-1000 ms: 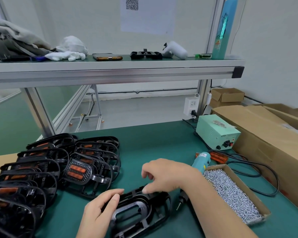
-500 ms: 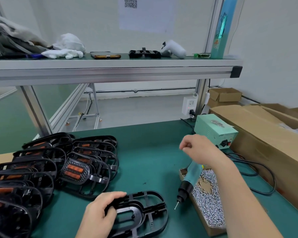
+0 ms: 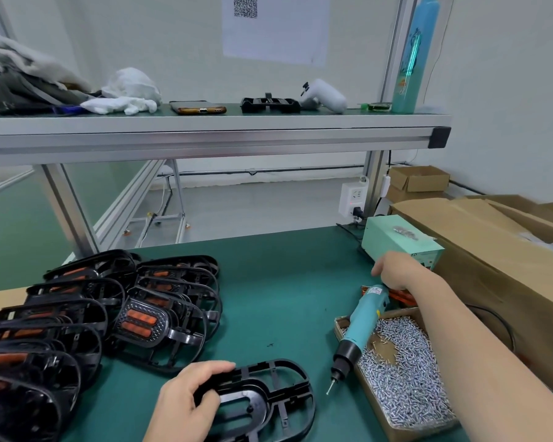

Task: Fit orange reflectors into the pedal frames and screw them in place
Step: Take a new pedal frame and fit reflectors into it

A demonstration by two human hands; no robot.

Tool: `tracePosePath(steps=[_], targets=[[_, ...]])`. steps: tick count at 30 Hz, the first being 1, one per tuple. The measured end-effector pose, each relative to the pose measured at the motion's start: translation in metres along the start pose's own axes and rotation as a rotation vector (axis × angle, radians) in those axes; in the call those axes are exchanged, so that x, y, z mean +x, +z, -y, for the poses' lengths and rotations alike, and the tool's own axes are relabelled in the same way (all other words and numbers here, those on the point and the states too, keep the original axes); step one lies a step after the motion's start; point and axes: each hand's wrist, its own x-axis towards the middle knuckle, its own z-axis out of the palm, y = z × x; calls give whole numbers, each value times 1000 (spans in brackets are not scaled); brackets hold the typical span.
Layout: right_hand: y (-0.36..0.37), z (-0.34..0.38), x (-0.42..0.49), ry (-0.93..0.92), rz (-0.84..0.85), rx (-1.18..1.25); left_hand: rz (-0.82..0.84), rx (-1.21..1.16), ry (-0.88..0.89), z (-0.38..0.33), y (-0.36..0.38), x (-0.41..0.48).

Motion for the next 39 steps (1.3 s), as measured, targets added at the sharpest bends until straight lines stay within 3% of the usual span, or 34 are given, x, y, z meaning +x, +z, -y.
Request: tracePosePath(steps=[13, 21, 31, 39], targets=[[19, 32, 16, 47, 124, -204, 13, 22, -6, -2, 0, 0], [26, 48, 17, 15, 84, -242, 20, 47, -1, -1, -1, 0], [35, 64, 17, -342, -87, 111, 9, 36, 26, 1, 0, -1], [27, 89, -22, -516, -261, 423, -3, 60, 78, 2, 0, 0]])
